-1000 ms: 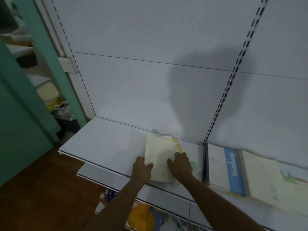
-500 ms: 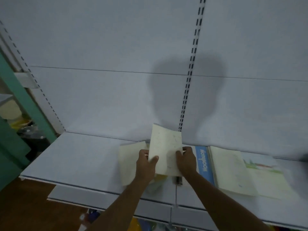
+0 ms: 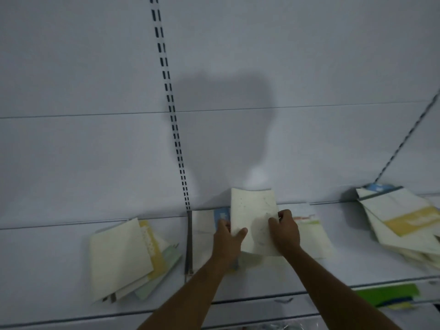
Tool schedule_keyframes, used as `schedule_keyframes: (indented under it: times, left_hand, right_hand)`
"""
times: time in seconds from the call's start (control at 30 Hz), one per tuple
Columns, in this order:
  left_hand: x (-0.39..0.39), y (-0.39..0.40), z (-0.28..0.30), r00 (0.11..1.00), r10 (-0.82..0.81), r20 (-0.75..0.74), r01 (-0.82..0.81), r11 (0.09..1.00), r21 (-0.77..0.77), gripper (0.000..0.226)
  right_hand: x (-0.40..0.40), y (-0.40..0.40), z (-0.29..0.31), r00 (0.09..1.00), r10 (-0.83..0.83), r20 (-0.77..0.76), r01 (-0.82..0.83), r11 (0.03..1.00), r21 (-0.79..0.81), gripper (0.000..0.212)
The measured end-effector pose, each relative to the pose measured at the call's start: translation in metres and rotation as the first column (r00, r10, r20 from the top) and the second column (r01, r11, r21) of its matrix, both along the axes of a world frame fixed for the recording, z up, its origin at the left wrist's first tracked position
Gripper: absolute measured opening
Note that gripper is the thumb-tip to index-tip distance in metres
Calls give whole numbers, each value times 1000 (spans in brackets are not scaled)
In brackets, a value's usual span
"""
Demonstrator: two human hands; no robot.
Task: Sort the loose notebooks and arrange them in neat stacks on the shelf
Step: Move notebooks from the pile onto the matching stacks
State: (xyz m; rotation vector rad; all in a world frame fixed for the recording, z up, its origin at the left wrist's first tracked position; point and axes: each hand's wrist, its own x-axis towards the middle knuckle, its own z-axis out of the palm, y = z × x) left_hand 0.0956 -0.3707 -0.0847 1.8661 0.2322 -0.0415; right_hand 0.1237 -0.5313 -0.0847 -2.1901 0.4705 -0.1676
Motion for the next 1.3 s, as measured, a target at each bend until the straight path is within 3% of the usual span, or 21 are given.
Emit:
schedule_keyframes:
  times: [0.2,0.53,0.67,0.9,1.0,1.17,1.3]
  left_hand:
    - [-2,-15,-21,984,-123,-129,168,886,433,35]
    - [-6,-12,-27,985,-133,-112,174,807,565,44]
    - [-14,10,-17,999,-7,-35,24,861,508,36]
    - [-39,121,-5,975,214,59,-208,789,577,19]
    - [-51,174,2,935,352,49,-307,730,610,25]
    - [-80,242,0,841,542,-12,-363,579,730,41]
    - [-101,279,-11,818,557,-142,-293,616,731,52]
  right_hand:
    - [4,-23,-19,970,98,-224,-138,975,-175,37]
    - [2,-4,-20,966,2,-260,-95,933,-346,45]
    - [3,26,-17,989,118,-86,-144,885,-443,47]
    - [-2,144,-10,906,421,40,-397,880,-261,24]
    - [-11,194,-9,841,541,-15,-532,820,-212,19]
    - [-29,261,-12,741,658,-135,-671,722,-166,33]
    - [-42,297,-20,695,677,-243,-719,657,-225,47]
